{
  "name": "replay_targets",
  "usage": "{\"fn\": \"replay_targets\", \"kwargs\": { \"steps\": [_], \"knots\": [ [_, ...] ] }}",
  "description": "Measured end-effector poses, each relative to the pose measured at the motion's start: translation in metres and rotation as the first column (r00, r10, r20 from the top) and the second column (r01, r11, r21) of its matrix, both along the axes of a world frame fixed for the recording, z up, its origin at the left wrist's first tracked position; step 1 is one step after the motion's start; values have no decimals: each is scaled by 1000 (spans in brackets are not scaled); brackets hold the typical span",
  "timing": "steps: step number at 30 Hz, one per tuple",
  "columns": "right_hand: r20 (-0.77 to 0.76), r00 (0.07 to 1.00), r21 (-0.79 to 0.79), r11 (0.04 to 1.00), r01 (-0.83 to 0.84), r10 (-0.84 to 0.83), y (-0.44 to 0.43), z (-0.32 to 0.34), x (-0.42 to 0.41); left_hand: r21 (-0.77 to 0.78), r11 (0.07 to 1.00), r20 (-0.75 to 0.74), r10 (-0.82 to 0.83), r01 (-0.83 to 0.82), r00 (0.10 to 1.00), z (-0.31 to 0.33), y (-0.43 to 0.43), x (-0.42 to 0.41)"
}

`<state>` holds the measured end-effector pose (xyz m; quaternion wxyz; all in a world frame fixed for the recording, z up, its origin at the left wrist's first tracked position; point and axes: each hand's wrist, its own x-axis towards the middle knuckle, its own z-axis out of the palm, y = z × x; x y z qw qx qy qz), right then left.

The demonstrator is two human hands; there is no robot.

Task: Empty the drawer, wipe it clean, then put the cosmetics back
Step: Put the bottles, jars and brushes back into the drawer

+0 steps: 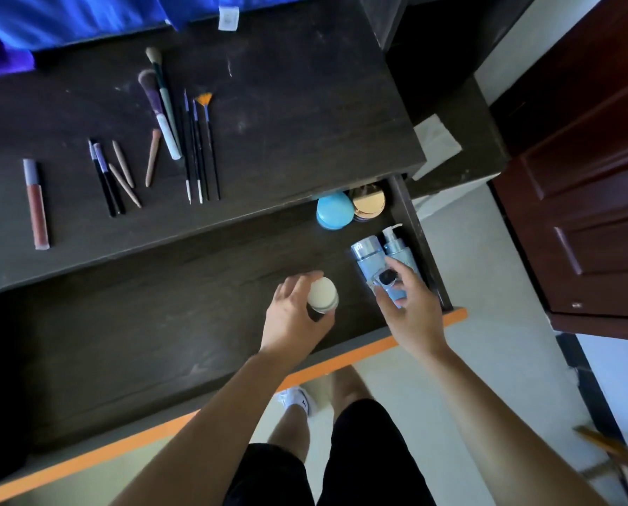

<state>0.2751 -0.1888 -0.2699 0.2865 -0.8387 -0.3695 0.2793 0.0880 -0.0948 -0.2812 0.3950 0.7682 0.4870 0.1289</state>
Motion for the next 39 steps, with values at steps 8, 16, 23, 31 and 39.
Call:
{"fn": "replay_targets", "kwargs": {
  "steps": [8,16,23,31,39],
  "knots": [
    [33,998,-66,997,47,-45,5,-5,18,-39,988,-34,151,-152,988,-19,14,44],
    [84,996,27,999,-34,32,46,-8,-3,5,982,-115,189,-190,975,-27,62,39],
    [277,948,-38,988,-150,155,86,-30,-38,30,981,-161,192,-190,968,-29,83,35],
    [275,954,-28,992,-119,122,76,-48,-48,214,973,-103,106,-82,989,-27,73,17],
    [-98,995,40,999,-32,36,47,-52,-45,217,900,-450,-252,379,857,-36,72,5]
  ]
}}
